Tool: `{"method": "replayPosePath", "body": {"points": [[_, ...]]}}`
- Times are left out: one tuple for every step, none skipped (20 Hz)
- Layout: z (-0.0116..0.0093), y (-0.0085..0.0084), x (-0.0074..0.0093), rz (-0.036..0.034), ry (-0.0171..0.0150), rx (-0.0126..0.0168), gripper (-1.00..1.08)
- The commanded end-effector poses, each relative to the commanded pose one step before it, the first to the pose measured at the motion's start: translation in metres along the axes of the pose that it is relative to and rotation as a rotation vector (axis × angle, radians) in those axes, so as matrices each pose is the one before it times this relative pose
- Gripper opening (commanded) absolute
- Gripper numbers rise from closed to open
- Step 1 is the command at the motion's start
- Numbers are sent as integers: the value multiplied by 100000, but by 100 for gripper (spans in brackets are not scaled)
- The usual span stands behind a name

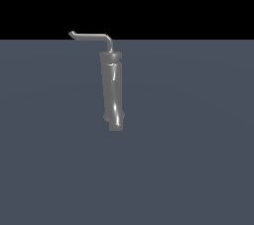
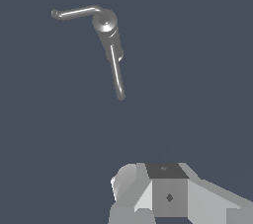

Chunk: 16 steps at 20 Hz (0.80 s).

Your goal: Turn on the faucet by rotating a designated handle.

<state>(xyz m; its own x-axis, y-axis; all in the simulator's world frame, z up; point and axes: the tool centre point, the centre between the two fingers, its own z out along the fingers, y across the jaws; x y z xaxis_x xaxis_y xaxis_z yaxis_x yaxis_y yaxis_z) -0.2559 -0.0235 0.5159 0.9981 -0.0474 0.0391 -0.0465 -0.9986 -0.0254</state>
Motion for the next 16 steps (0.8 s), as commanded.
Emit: {"method": "replayPosePath", "body": {"points": [[0, 1, 0, 0, 0, 0, -100], [-10, 39, 8, 93, -30, -3, -100], [-28, 113, 23, 262, -87, -5, -100], [-44, 179, 35, 414, -138, -10, -100], [-59, 249, 47, 571, -191, -16, -100], [-75, 314, 55, 704, -239, -26, -100], [-75, 314, 48, 680, -237, -33, -100], [-58, 244, 30, 502, -182, -33, -100], [-40, 168, 12, 314, -122, -30, -100], [-21, 90, -1, 138, -65, -25, -100], [0, 18, -9, 0, 0, 0, -100], [14, -76, 4, -111, 43, 10, -100], [15, -52, 37, 56, 16, 36, -100], [14, -17, 67, 238, -7, 72, -100], [18, -23, 98, 347, -25, 88, -100], [23, -27, 128, 458, -34, 115, -100]]}}
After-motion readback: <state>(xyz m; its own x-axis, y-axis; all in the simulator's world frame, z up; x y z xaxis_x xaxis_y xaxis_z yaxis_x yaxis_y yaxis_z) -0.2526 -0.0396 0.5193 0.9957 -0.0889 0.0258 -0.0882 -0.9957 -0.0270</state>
